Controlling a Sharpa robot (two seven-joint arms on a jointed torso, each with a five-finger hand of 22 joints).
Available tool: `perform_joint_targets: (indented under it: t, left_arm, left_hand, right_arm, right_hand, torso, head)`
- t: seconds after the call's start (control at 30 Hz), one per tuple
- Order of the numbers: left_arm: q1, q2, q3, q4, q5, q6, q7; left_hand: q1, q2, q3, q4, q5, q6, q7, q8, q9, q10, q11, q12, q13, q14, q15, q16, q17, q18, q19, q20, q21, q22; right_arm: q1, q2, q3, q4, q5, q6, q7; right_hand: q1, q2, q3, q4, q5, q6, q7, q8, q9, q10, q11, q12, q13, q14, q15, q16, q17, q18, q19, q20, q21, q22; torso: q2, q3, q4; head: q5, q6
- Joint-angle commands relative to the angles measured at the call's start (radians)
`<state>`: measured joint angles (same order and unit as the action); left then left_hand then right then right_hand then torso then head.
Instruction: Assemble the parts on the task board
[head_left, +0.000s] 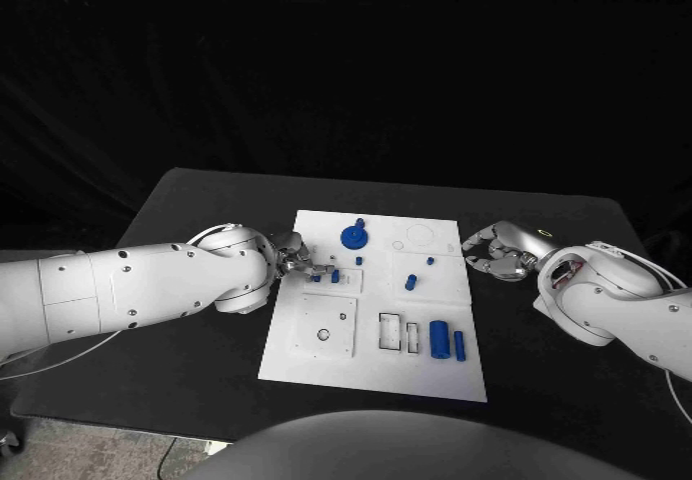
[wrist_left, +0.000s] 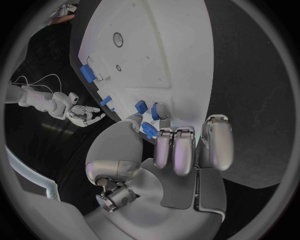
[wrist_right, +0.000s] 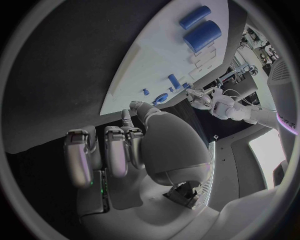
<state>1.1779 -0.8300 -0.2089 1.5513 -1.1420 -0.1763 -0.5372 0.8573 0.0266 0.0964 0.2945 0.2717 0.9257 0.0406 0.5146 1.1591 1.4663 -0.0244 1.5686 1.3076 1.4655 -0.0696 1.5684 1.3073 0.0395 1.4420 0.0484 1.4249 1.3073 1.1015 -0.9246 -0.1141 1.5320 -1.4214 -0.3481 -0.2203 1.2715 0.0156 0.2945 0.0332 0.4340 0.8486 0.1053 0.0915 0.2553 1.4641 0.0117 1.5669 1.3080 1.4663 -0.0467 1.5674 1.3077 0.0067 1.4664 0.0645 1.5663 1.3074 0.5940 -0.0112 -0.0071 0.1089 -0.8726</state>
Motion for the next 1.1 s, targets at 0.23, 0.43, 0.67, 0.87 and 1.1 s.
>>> perform_joint_targets:
  t: [0.23, 0.43, 0.67, 0.87, 1.1]
  left_arm:
    - [-0.009, 0.001, -0.007, -0.012, 0.016, 0.032, 0.011]
    - [-0.009, 0.004, -0.007, -0.019, 0.027, 0.025, 0.030]
    - [-0.009, 0.007, -0.007, -0.019, 0.032, 0.003, 0.052]
    - [-0.009, 0.009, -0.007, -0.020, 0.032, 0.005, 0.064]
    - [-0.008, 0.007, -0.006, -0.020, 0.022, 0.019, 0.063]
  left_hand:
    - [-0.017, 0.062, -0.018, 0.000, 0.141, 0.001, -0.006, 0.017, 0.016, 0.105, 0.000, 0.002, 0.263, 0.105, 0.005, 0.002, 0.264, 0.006, -0.001, 0.002, -0.008, 0.193]
    - [-0.027, 0.087, -0.021, 0.000, 0.162, 0.008, -0.009, 0.036, 0.030, 0.105, -0.002, 0.002, 0.263, 0.105, 0.004, 0.002, 0.264, 0.005, 0.000, 0.000, -0.007, 0.195]
    - [-0.028, 0.093, -0.022, 0.000, 0.166, 0.010, -0.011, 0.045, 0.038, 0.105, -0.003, 0.002, 0.263, 0.105, 0.003, 0.002, 0.264, 0.005, 0.001, 0.000, -0.007, 0.196]
    - [-0.028, 0.095, -0.022, 0.000, 0.166, 0.010, -0.011, 0.047, 0.040, 0.105, -0.004, 0.002, 0.263, 0.105, 0.003, 0.002, 0.264, 0.005, 0.001, -0.001, -0.007, 0.196]
    - [-0.027, 0.099, -0.022, 0.000, 0.164, 0.011, -0.012, 0.051, 0.044, 0.105, -0.005, 0.002, 0.263, 0.105, 0.002, 0.002, 0.264, 0.005, 0.002, -0.001, -0.006, 0.197]
  right_arm:
    - [-0.002, 0.000, 0.000, -0.002, -0.002, 0.013, 0.002]
    - [-0.002, 0.001, 0.000, -0.002, -0.002, 0.014, 0.003]
    - [-0.002, 0.000, 0.000, -0.002, -0.002, 0.014, 0.003]
    - [-0.002, 0.001, 0.000, -0.003, -0.002, 0.014, 0.004]
    - [-0.003, 0.001, 0.000, -0.004, -0.001, 0.013, 0.004]
  right_hand:
    - [0.006, 0.001, 0.005, 0.001, 0.004, 0.008, 0.003, -0.003, -0.002, 0.107, 0.006, 0.004, 0.263, 0.104, 0.006, 0.003, 0.263, -0.007, 0.104, 0.006, 0.004, 0.263]
    - [0.006, 0.001, 0.006, 0.001, 0.004, 0.008, 0.003, -0.003, -0.002, 0.107, 0.006, 0.004, 0.263, 0.104, 0.006, 0.003, 0.263, -0.007, 0.104, 0.006, 0.004, 0.263]
    - [0.006, 0.001, 0.006, 0.000, 0.005, 0.008, 0.003, -0.003, -0.002, 0.107, 0.006, 0.004, 0.263, 0.104, 0.006, 0.003, 0.263, -0.007, 0.104, 0.006, 0.004, 0.263]
    - [0.006, 0.001, 0.006, 0.000, 0.005, 0.008, 0.003, -0.003, -0.002, 0.107, 0.006, 0.004, 0.263, 0.104, 0.006, 0.003, 0.263, -0.007, 0.104, 0.006, 0.004, 0.263]
    - [0.006, 0.001, 0.006, 0.000, 0.005, 0.008, 0.003, -0.003, -0.002, 0.107, 0.006, 0.004, 0.263, 0.104, 0.006, 0.003, 0.263, -0.007, 0.104, 0.006, 0.004, 0.263]
  torso:
    - [0.002, -0.0001, 0.0005]
    - [0.002, -0.0003, 0.0005]
    - [0.002, -0.0003, 0.0005]
    - [0.001, -0.0003, 0.0005]
    - [0.001, 0.0002, 0.0004]
  head:
    - [-0.001, 0.000]
    - [0.001, 0.000]
    - [0.002, 0.000]
    - [0.001, 0.000]
    - [0.000, 0.000]
